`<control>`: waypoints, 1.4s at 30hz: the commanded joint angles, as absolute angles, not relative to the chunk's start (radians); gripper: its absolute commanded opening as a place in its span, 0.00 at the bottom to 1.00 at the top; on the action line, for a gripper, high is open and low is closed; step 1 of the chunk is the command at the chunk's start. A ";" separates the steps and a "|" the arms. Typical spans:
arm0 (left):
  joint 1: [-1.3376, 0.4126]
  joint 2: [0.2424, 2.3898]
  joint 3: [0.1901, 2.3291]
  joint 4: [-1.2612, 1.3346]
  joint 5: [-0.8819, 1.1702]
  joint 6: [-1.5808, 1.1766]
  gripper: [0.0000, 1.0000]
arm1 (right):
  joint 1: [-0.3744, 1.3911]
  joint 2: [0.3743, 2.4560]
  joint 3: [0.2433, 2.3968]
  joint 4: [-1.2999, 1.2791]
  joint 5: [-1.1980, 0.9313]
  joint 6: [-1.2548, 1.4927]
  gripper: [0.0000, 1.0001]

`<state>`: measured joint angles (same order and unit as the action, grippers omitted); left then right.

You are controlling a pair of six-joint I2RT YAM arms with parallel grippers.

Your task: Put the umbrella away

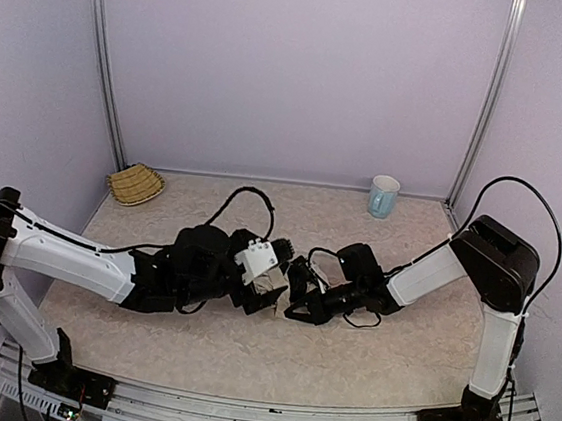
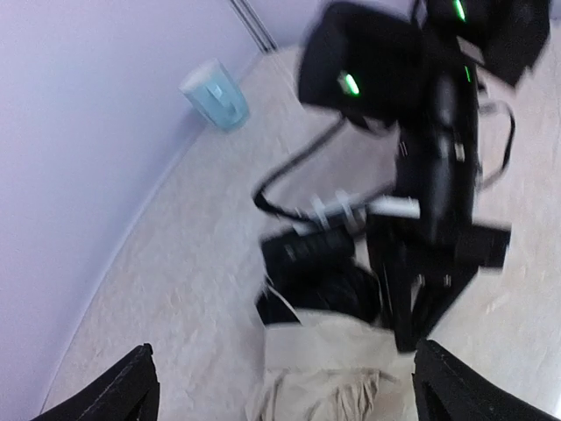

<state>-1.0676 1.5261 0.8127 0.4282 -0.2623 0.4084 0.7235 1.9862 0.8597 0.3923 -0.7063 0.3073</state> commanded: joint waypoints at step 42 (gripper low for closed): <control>-0.885 1.990 1.162 -0.112 0.091 0.360 0.24 | 0.710 2.001 0.865 0.417 -0.698 0.283 0.00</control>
